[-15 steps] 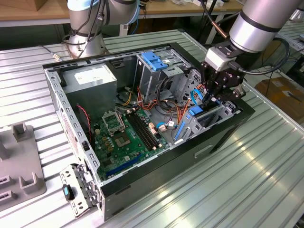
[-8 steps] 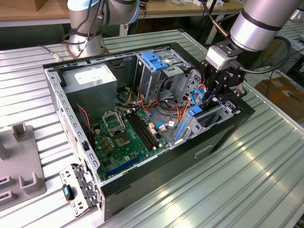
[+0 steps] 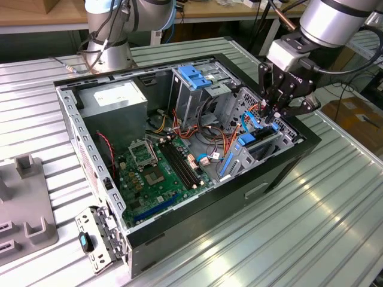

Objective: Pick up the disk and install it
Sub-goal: 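Insert the first disk wire, then insert the second disk wire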

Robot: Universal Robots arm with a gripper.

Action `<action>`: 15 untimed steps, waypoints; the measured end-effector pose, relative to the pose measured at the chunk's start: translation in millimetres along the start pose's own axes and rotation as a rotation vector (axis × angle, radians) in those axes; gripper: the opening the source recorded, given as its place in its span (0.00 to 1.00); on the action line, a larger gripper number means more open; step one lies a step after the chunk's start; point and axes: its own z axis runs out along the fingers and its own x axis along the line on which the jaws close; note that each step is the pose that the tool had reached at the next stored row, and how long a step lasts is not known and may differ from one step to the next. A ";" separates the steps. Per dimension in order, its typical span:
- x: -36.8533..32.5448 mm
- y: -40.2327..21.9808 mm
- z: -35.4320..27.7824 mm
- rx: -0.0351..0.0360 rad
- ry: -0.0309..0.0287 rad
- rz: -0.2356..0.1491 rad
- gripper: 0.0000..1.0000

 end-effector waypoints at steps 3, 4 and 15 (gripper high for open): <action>0.0 -0.2 -0.1 0.0000 0.0002 0.000 0.24; -0.2 -1.4 -0.1 -0.0001 0.0004 0.000 0.24; -0.4 -11.1 6.9 -0.0001 0.0004 -0.003 0.24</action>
